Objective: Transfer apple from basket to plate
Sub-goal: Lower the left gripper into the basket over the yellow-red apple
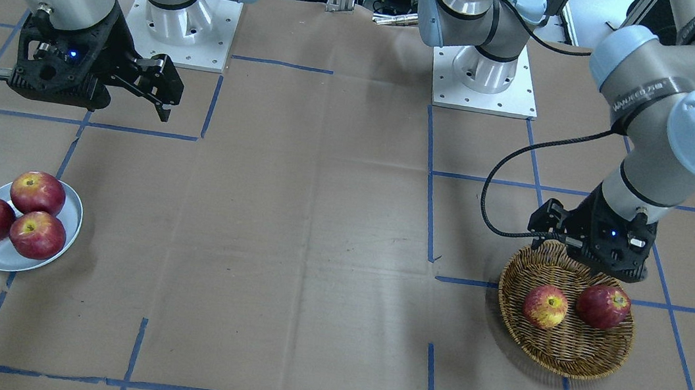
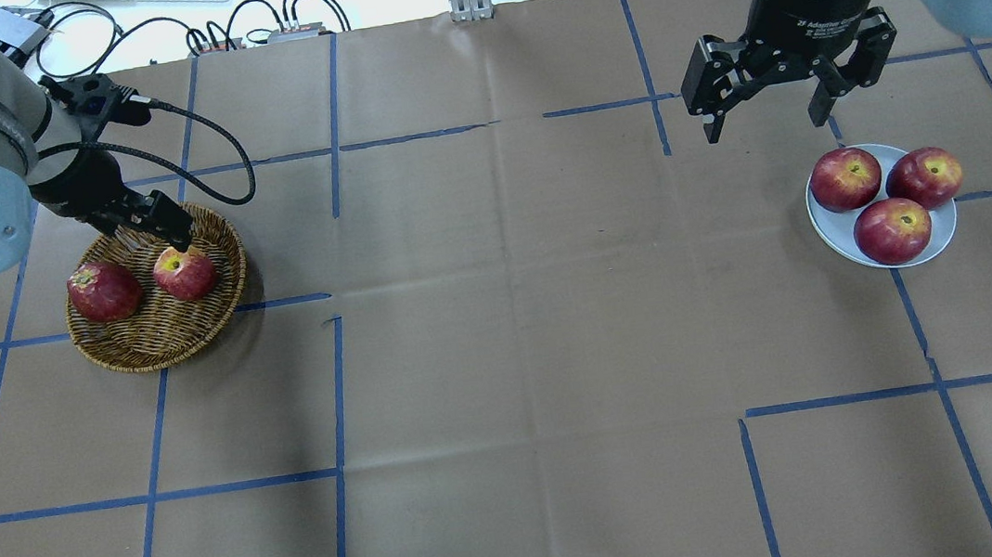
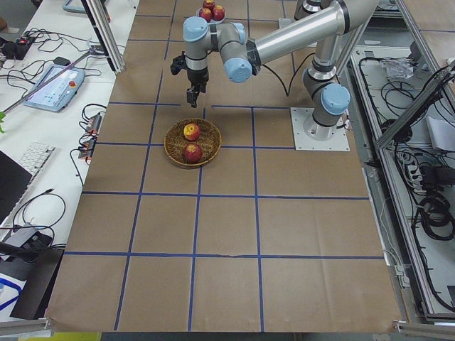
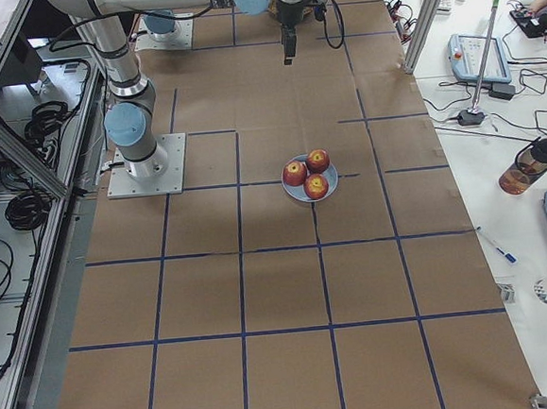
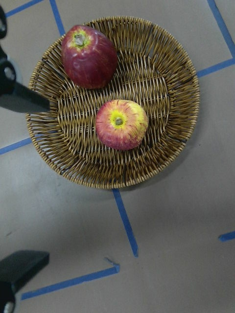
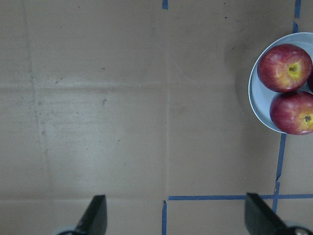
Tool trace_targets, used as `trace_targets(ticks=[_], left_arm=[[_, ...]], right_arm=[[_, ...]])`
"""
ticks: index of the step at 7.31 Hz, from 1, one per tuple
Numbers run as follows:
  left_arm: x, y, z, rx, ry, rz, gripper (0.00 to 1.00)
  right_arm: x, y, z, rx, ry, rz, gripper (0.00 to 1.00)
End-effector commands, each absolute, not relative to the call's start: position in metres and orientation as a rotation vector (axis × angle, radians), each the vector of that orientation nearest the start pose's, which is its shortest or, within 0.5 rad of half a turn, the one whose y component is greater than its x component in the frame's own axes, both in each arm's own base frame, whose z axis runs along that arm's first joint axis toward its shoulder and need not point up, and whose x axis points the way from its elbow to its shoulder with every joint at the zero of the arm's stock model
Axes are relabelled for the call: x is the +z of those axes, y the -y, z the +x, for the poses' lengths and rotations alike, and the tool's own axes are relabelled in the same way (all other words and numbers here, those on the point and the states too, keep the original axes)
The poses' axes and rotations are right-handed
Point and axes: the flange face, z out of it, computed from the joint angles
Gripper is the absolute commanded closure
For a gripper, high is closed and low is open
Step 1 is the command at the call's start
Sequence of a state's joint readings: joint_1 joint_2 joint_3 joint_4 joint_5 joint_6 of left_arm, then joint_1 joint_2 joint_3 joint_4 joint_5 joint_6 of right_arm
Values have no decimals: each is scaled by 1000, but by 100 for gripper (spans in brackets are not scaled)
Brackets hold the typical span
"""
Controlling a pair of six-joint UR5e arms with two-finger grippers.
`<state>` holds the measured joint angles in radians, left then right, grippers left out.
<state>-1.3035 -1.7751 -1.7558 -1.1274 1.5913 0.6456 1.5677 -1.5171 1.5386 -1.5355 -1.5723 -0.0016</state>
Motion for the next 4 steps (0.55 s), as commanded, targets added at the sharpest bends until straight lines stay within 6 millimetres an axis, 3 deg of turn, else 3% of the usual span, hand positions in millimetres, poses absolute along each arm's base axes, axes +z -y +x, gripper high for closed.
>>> trace_targets(ticks=[1,3,4], left_arm=[[289,596,41,-45,-3049,599,1],[246,604,45,-45,-3044,585,1],[234,604,47,-14,-3053,585,1]], right_arm=[[473,509,132,89,-3142,2,0],[473,509,132,89,-3142,2,0],[473,509,132,89,-3142,2,0]])
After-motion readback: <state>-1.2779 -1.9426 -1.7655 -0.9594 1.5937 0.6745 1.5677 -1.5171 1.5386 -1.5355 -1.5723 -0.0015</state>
